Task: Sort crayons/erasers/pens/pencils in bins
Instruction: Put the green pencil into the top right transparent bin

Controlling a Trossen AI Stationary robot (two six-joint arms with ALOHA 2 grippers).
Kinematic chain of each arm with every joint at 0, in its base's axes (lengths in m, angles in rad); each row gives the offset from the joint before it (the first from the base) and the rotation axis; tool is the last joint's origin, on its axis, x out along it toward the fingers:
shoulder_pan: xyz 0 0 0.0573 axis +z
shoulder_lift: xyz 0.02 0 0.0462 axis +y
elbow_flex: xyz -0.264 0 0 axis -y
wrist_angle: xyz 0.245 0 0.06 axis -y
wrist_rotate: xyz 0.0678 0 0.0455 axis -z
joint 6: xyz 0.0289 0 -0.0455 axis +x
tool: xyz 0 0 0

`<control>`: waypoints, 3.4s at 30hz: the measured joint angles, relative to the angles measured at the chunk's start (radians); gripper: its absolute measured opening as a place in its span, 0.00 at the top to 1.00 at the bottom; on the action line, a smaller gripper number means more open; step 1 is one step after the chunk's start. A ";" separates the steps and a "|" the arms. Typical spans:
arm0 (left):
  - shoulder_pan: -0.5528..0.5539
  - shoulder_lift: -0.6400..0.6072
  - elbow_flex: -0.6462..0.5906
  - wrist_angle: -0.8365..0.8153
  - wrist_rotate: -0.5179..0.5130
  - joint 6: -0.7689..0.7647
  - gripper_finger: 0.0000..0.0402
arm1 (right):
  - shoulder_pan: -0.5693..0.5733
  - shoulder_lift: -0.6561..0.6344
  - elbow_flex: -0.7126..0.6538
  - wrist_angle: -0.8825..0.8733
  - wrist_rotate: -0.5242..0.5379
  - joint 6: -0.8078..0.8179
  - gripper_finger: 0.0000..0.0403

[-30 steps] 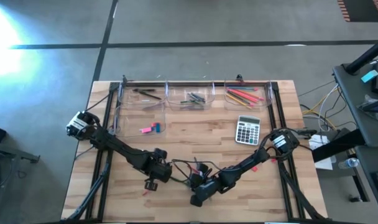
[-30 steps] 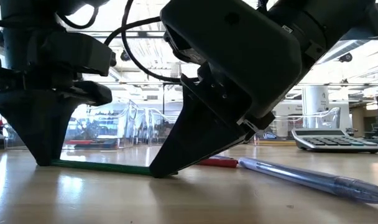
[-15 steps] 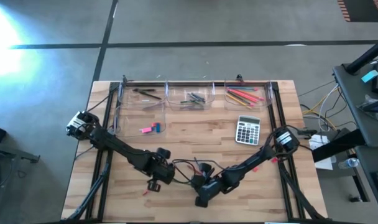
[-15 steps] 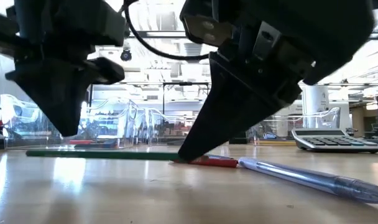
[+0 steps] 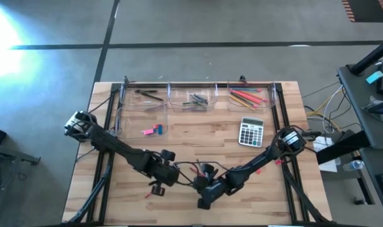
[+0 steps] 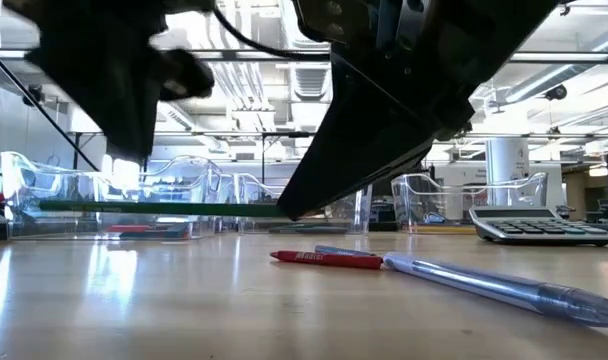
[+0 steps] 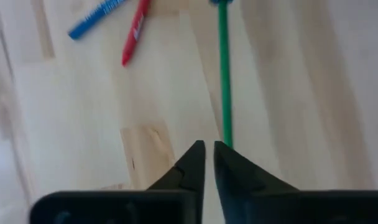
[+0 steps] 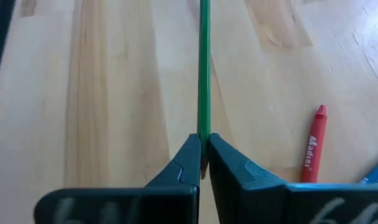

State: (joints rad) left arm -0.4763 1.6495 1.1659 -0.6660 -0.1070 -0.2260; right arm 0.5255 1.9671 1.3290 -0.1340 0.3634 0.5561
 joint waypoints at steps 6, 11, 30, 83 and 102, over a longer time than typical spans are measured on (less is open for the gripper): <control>-0.002 -0.056 0.009 0.033 0.000 -0.002 0.76 | -0.001 -0.001 0.001 -0.020 0.003 0.006 0.97; -0.021 -0.031 -0.002 0.117 0.002 -0.003 0.60 | -0.001 -0.002 0.002 -0.023 0.003 0.004 0.97; -0.034 0.119 -0.011 0.107 -0.071 -0.077 0.44 | 0.000 -0.042 0.002 -0.016 0.014 -0.010 0.97; 0.033 -0.182 -0.373 1.098 -0.115 0.163 0.99 | 0.245 -0.540 -0.489 0.284 0.626 -0.081 0.53; 0.079 -0.184 -0.474 1.398 -0.112 0.180 0.99 | -0.008 -0.478 -0.675 1.108 0.103 -0.456 0.53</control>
State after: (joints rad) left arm -0.3973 1.4654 0.6922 0.7319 -0.2191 -0.0463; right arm 0.5175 1.4887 0.6542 0.9739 0.4663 0.1005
